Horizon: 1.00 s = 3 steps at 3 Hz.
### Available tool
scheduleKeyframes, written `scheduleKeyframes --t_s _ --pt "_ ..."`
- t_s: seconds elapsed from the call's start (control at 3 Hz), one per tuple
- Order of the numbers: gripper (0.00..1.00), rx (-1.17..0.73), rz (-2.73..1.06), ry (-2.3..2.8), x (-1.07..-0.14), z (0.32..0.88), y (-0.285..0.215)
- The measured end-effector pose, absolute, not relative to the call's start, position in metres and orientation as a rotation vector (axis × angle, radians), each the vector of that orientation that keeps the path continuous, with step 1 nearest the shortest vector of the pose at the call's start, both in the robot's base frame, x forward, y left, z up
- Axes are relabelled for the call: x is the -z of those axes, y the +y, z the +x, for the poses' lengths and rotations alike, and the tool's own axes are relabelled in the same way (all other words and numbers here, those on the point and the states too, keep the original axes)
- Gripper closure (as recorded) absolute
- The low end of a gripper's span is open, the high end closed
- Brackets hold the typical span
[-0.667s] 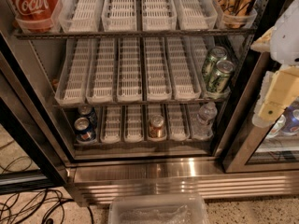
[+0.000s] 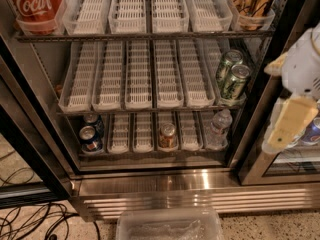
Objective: Pick water bottle from bottom shelf of fridge
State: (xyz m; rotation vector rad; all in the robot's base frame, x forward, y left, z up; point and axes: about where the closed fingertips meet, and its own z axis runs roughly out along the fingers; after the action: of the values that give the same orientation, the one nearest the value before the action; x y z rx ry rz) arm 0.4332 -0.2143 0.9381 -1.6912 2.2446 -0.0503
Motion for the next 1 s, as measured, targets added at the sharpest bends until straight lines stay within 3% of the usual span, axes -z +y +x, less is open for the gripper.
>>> scheduleKeyframes --t_s 1.0 --pt "0.0 -0.114 -1.657 2.146 -0.788 0.411 -0.207"
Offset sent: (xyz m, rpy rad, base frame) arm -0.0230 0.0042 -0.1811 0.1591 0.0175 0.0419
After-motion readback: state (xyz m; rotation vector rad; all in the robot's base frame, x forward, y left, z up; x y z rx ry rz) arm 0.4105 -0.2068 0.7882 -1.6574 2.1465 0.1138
